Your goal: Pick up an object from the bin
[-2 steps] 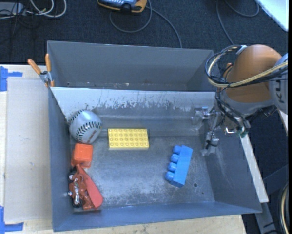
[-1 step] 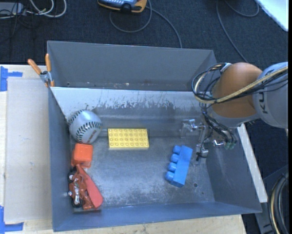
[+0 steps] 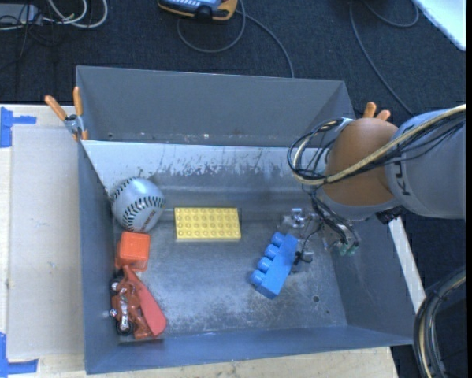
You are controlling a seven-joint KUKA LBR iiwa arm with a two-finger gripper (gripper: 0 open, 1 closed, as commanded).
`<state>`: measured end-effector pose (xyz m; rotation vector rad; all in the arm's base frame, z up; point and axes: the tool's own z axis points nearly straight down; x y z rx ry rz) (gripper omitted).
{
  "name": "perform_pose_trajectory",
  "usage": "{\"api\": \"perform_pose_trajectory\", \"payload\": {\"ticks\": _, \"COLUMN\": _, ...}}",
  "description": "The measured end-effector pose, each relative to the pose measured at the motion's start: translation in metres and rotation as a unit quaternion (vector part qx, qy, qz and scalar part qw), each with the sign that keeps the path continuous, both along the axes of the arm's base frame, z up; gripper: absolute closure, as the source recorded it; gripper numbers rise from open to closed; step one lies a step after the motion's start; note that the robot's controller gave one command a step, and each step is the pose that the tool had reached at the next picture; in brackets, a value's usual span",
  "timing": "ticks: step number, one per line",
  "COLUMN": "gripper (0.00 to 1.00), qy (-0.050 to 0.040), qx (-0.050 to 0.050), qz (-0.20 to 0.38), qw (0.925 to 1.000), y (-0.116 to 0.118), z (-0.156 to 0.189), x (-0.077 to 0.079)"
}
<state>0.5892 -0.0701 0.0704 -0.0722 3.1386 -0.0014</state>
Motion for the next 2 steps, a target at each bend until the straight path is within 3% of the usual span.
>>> {"api": "perform_pose_trajectory", "payload": {"ticks": 1, "gripper": 1.0, "qy": 0.0, "qx": 0.0, "qz": 0.0, "qw": 1.0, "y": 0.0, "z": 0.0, "x": 0.0}}
{"api": "perform_pose_trajectory", "payload": {"ticks": 2, "gripper": 1.0, "qy": -0.0011, "qx": 0.0, "qz": 0.009, "qw": 1.0, "y": -0.007, "z": 0.132, "x": 0.01}}
